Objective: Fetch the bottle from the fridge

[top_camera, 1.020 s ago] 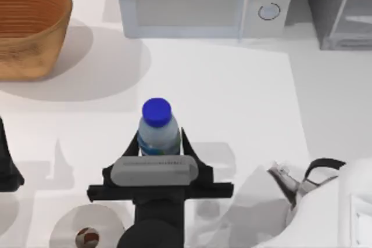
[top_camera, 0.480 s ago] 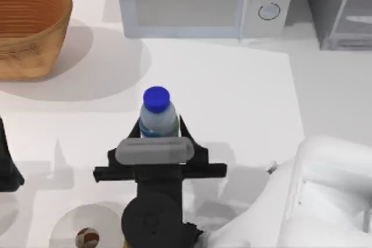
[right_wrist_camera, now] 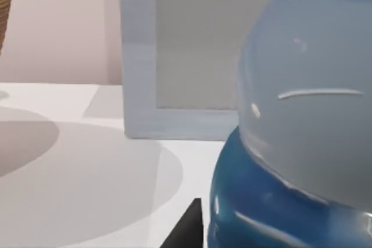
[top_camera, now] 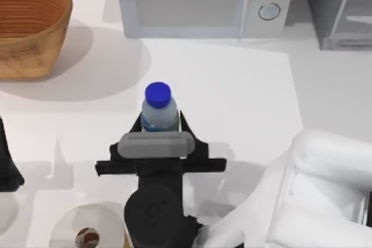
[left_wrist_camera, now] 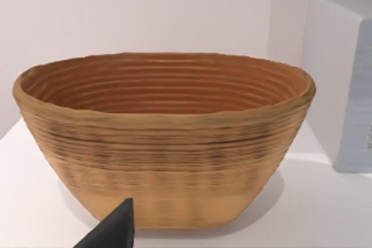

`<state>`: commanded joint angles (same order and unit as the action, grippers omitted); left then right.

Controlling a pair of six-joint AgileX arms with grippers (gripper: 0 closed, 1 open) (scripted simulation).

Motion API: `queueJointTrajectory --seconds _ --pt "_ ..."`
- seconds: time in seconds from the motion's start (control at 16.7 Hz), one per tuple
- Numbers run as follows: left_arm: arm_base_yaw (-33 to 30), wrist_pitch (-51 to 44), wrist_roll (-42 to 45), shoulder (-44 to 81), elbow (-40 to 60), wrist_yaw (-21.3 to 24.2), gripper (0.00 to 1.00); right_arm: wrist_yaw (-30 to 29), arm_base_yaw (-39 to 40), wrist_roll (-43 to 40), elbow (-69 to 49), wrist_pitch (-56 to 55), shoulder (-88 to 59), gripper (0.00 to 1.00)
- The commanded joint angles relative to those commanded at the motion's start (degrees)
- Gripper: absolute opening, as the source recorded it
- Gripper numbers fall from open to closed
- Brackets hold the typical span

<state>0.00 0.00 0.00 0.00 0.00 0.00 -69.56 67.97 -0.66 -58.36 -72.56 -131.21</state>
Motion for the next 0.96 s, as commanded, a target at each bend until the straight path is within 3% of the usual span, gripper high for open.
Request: queueJointTrajectory --seconds 0.6,0.96 --pt "0.00 0.00 0.00 0.00 0.00 0.00 1.00 0.00 0.00 0.00 0.00 0.00 0.00 0.98" --pt "0.00 0.00 0.00 0.00 0.00 0.00 1.00 0.00 0.00 0.00 0.00 0.00 0.00 1.00"
